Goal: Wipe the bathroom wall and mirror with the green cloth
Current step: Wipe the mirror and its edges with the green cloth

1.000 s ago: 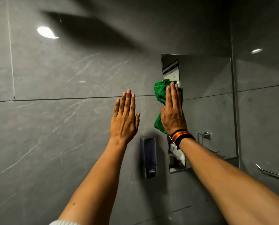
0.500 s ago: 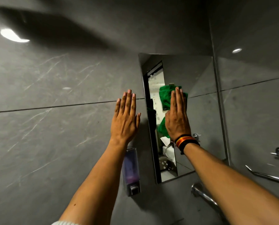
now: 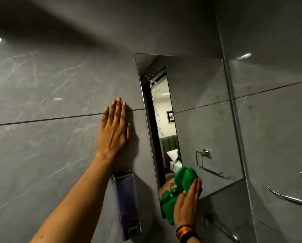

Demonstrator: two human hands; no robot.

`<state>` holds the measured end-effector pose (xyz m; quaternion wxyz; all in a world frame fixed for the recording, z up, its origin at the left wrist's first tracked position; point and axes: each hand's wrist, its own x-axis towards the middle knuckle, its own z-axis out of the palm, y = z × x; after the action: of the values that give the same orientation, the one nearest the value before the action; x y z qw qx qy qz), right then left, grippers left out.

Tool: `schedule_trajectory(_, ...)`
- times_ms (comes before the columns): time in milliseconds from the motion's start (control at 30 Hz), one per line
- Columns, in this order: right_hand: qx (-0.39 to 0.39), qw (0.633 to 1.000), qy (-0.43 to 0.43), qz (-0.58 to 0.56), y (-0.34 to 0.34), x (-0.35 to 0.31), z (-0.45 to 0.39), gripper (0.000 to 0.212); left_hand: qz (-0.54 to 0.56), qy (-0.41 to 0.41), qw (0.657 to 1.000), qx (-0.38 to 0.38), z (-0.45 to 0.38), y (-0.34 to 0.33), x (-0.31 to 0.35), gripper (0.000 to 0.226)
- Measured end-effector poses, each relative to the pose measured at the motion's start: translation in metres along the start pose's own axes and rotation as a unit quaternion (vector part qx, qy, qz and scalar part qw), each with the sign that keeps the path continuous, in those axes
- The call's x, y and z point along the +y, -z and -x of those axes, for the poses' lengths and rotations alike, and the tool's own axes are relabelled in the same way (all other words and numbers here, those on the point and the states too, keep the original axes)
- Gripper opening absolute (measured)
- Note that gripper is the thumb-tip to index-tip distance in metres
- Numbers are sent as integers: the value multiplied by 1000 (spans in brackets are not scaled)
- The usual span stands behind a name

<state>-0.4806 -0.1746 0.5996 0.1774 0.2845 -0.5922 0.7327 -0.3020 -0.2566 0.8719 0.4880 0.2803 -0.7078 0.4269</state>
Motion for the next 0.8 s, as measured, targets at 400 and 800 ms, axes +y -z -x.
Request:
schedule_trajectory(400,0,994,74,75,-40,-7,2,68,-6,-7,1000,-9,1,-5,0,70)
schedule_trajectory(800,82,971,205,90,-95,-220,-166,70,2,-13,1000,5,4,-8,2,68)
